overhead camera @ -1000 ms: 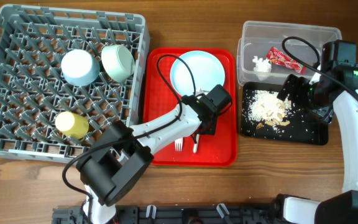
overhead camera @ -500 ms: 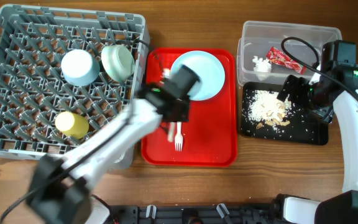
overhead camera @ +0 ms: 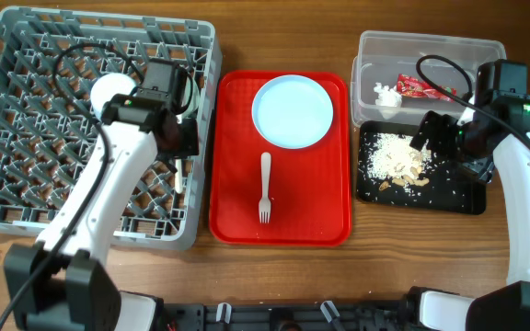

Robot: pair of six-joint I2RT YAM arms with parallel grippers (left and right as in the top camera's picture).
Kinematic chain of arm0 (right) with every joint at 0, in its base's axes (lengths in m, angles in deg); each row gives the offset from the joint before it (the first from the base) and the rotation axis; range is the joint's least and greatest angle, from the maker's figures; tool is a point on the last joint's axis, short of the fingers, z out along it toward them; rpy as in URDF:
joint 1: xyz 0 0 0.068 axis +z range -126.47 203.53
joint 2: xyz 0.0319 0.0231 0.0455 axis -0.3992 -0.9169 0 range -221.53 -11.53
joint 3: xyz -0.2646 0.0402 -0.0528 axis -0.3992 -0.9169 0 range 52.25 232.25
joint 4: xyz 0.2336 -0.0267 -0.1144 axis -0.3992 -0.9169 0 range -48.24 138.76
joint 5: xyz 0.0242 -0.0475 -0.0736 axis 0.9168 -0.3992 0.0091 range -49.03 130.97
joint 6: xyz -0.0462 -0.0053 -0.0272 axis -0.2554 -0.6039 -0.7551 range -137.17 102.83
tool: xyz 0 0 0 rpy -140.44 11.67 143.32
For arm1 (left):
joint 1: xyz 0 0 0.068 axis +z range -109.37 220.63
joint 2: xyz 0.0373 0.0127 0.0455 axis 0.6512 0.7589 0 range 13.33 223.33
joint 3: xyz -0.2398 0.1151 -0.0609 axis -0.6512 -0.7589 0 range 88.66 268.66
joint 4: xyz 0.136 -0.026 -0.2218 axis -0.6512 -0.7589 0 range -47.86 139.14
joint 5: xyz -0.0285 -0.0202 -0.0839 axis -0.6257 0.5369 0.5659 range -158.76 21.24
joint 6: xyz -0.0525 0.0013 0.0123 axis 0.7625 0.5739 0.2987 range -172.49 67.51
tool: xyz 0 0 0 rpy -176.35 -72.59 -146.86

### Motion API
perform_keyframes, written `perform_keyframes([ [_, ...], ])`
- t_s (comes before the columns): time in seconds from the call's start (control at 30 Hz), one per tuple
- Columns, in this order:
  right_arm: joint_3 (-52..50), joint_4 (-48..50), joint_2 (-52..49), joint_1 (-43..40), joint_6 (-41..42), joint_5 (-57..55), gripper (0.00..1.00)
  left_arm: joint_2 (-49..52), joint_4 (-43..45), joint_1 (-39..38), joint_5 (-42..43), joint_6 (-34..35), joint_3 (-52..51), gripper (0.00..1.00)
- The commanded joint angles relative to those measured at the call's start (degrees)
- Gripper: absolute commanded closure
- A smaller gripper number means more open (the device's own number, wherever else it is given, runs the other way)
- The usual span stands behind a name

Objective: Sort waste into correct bins and load items into the dishwasher rack
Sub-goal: 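Drop the spoon into the dish rack with the left gripper, then grasp the white fork on the red tray with the left gripper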

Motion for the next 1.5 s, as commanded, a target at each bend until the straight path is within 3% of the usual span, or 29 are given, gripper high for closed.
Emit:
perform_keyframes([
  [0.0, 1.0, -0.3, 1.1, -0.2, -1.0, 0.5, 0.00, 1.7, 0.9, 0.2, 0.7, -1.0, 0.5, 0.74],
  [0.03, 1.0, -0.3, 1.1, -0.2, -1.0, 0.5, 0.00, 1.5, 1.0, 0.2, 0.7, -0.9, 0.6, 0.46],
  [0.07, 1.0, -0.3, 1.1, -0.2, -1.0, 0.5, 0.00, 1.0, 1.2, 0.2, 0.7, -0.7, 0.9, 0.39],
  [0.17, 1.0, -0.5, 1.1, -0.2, -1.0, 0.5, 0.00, -1.1, 0.9, 0.0, 1.4, 1.6, 3.3, 0.37],
  [0.27, 1.0, -0.5, 1.1, -0.2, -1.0, 0.5, 0.00, -5.2, 4.5, -2.8, 11.8, 4.8, 4.7, 0.37],
  [0.33, 1.0, -0.4, 1.1, -0.2, -1.0, 0.5, 0.00, -5.6, 5.2, -5.9, 12.6, 8.8, 4.7, 0.34],
  [0.43, 1.0, -0.5, 1.1, -0.2, -1.0, 0.5, 0.00, -1.8, 5.0, -14.4, 11.4, 17.9, 3.7, 0.33],
  [0.63, 1.0, -0.8, 1.1, -0.2, -1.0, 0.5, 0.00, 10.4, 1.4, -25.1, 8.8, 29.6, 2.4, 0.33],
  [0.83, 1.0, -1.3, 1.1, -0.2, -1.1, 0.5, 0.00, 20.5, -0.2, -31.0, 8.2, 32.7, 2.4, 0.32],
  [1.03, 1.0, -1.6, 1.1, -0.2, -1.1, 0.5, 0.00, 22.6, 1.0, -30.6, 6.6, 32.7, 0.3, 0.30],
  [1.27, 1.0, -1.6, 1.1, -0.2, -1.0, 0.5, 0.00, 22.6, 4.6, -30.3, 10.0, 29.2, -1.5, 0.44],
  [1.47, 1.0, -2.1, 1.1, -0.2, -1.0, 0.5, 0.00, 22.7, 4.6, -30.3, 9.8, 29.3, -1.5, 0.68],
])
